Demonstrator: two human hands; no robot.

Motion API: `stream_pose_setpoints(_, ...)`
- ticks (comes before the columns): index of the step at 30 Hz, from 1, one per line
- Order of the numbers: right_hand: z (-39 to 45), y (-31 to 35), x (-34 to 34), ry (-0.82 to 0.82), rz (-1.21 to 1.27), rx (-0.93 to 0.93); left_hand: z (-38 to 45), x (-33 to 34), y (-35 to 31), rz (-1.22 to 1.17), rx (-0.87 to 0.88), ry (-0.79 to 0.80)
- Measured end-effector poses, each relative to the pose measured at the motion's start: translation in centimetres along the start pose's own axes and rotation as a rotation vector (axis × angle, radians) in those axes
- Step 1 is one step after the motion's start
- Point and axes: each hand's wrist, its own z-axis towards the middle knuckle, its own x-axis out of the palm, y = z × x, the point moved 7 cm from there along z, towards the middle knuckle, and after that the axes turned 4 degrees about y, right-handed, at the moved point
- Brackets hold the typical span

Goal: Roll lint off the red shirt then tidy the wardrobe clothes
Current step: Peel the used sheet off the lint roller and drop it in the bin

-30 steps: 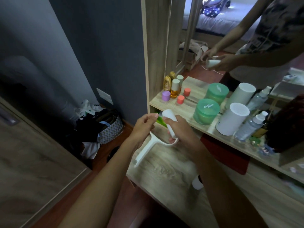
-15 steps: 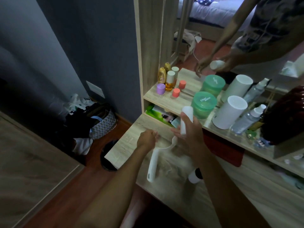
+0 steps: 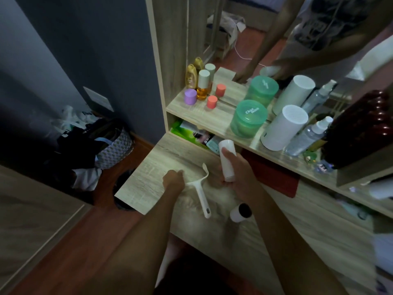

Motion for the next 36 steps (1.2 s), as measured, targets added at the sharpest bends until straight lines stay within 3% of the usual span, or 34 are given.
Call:
stream_pose_setpoints(5, 0.0, -0.4, 0.8, 0.015, 0.034, 0.042, -1.4, -1.4, -0.5, -0.021, -0.031, -0.069)
stream_pose_setpoints(9, 0.4, -0.9, 2.2, -0.022, 0.177, 0.119, -3.1, -3.1, -2.8, -0.294, 0.099, -0.17)
stream_pose_setpoints(12, 1.0, -0.6, 3.5, 0.001, 0.059, -0.028, -4.7, -2.5, -4.3, -0.642, 0.114, 0.019)
stream_pose_setpoints(17, 0.0, 0.4, 6.0, -0.05, -0.23, -0.209, -8.0, -0.1, -5.2, -1.461, -0.177, 0.653)
stream_pose_setpoints(19, -0.2, 0.4, 6.7, -0.038, -0.373, -0.279, -8.3, -0.2, -4.7, -1.573, -0.179, 0.704)
stream_pose_setpoints(24, -0.5, -0.6, 7.7, -0.019, -0.497, -0.344, -8.0, -0.6, -2.5, -1.634, -0.176, 0.651)
stream_pose_setpoints(26, -0.4, -0.6, 7.7, -0.029, -0.453, -0.326, -7.6, -0.7, -1.6, -1.676, -0.231, 0.632)
stream_pose_setpoints(31, 0.4, -1.7, 7.0, -0.011, -0.148, -0.16, -4.3, -0.7, 3.7, -1.542, -0.348, 0.353)
stream_pose_setpoints(33, 0.5, -2.3, 6.7, 0.027, -0.02, -0.11, -3.0, -0.7, 5.7, -1.368, -0.352, 0.284)
stream_pose_setpoints(36, 0.3, -3.6, 5.9, 0.065, 0.134, -0.047, -1.0, -2.2, 7.5, -0.74, -0.106, 0.102)
